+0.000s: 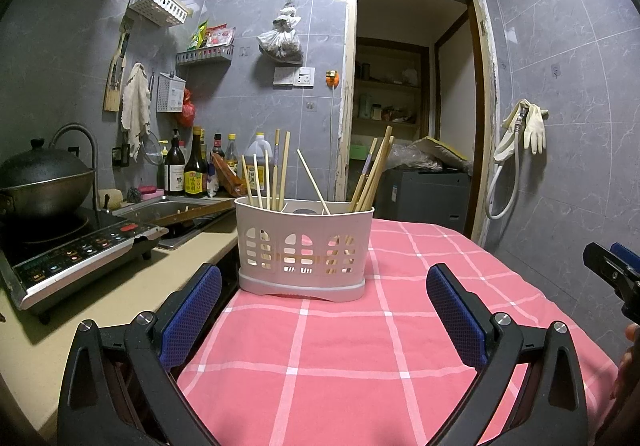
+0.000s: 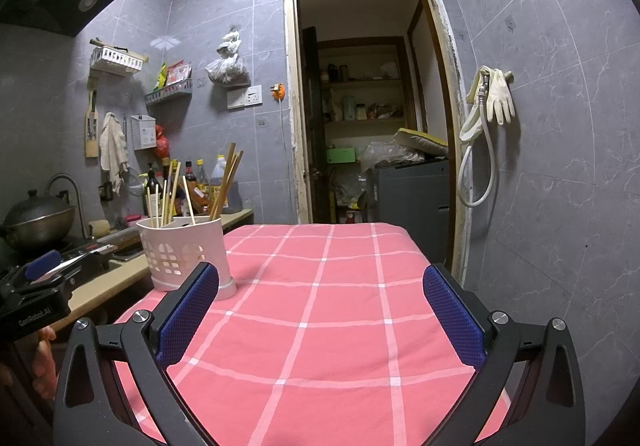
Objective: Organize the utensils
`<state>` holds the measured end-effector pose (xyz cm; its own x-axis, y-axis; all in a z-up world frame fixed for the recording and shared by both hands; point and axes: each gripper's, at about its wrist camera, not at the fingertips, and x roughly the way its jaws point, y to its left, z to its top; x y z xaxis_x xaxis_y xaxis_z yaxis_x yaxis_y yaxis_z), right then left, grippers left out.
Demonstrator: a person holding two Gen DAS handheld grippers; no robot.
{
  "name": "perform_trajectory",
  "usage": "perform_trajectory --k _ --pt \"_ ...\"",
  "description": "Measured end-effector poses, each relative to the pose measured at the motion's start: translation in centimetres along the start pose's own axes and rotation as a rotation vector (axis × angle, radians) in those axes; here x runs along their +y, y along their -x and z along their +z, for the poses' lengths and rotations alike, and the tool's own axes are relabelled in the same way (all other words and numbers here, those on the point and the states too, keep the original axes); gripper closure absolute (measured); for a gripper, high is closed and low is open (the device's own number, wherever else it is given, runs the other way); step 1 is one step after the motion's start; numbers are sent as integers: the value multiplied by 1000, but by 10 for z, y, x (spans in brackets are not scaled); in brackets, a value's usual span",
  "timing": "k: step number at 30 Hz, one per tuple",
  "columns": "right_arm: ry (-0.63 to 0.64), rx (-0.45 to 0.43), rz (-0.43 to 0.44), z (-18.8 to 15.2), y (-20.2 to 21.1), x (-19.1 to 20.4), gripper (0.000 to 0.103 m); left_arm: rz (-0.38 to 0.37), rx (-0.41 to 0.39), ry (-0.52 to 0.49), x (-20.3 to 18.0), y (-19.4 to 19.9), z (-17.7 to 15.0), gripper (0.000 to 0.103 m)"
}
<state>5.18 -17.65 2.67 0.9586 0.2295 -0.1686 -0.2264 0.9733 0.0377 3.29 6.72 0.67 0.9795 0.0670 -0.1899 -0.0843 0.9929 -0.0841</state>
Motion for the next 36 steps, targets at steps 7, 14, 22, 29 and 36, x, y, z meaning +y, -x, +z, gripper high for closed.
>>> perform_trajectory --k 7,14,22,29,36 --pt "0 -1 -1 0 0 0 0 0 0 -1 0 0 -1 2" --pt "0 -1 0 0 0 0 0 1 -1 -1 0 0 0 2" --pt "-1 0 -1 0 0 0 0 0 -2 0 0 0 0 2" --pt "-1 0 -1 0 0 0 0 -1 3 0 -1 0 0 2" --pt "-1 0 -1 0 0 0 0 5 6 2 -2 1 5 2"
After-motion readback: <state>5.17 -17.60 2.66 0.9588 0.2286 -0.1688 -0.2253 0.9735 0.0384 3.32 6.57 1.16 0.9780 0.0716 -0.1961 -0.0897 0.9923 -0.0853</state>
